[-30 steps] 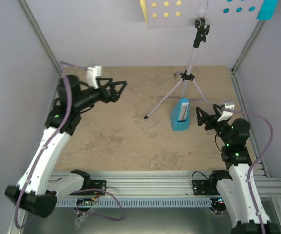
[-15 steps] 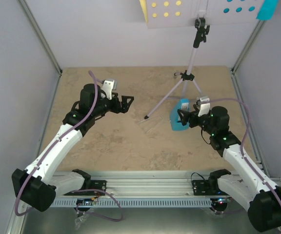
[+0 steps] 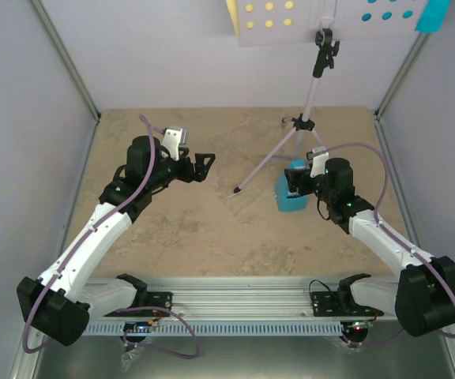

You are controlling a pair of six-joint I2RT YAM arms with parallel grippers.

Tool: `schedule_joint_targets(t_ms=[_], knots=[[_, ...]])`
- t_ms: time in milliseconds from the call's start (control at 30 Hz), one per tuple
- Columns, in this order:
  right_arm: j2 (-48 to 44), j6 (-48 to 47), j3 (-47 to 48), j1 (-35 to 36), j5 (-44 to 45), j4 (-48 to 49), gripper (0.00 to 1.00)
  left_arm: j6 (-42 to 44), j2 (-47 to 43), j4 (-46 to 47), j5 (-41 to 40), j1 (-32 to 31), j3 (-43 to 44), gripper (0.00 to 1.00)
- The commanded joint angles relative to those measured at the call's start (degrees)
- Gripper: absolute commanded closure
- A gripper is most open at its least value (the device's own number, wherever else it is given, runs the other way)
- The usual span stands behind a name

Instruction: Pack up the instrument practice props

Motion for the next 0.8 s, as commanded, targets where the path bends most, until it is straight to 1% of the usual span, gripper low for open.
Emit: schedule_joint_targets(t_ms=[0, 100, 233, 400, 500, 567, 633, 767], knots=[[2.5, -1.5, 2.1, 0.7, 0.8, 2.6, 0.11, 0.3, -0.8, 1.2, -1.0, -0.1, -0.7, 0.01], [4.0, -1.6, 2.6, 1.0, 2.2, 3.2, 0.18, 0.4, -0.2, 1.0, -1.8, -0.1, -0.7, 0.01], [4.6, -1.7, 2.8, 1.7, 4.2, 3.4, 0.29, 0.0, 0.5, 1.2, -0.2, -0.1, -0.7, 0.01], [4.9, -0.6, 2.4, 2.7, 8.4, 3.9, 0.44, 0.4, 0.7, 0.6, -3.4, -0.1, -1.0, 0.01], [3.7, -0.1, 1.6, 3.1, 9.5, 3.6, 0.49, 0.4, 0.7, 0.7, -2.6, -0.1, -1.0, 0.01], [2.2, 0.4, 2.3, 3.6, 10.7, 0.8, 0.53, 0.2, 0.4, 0.7, -3.1, -0.1, -1.1, 0.01], [-0.2, 1.4, 2.5, 4.2, 12.5, -2.0, 0.54, 0.3, 0.2, 0.7, -3.1, -0.1, -1.1, 0.01], [-6.9, 4.3, -0.2, 5.5, 14.0, -6.1, 0.55, 0.2, -0.5, 0.9, -3.7, -0.1, -1.3, 0.01]])
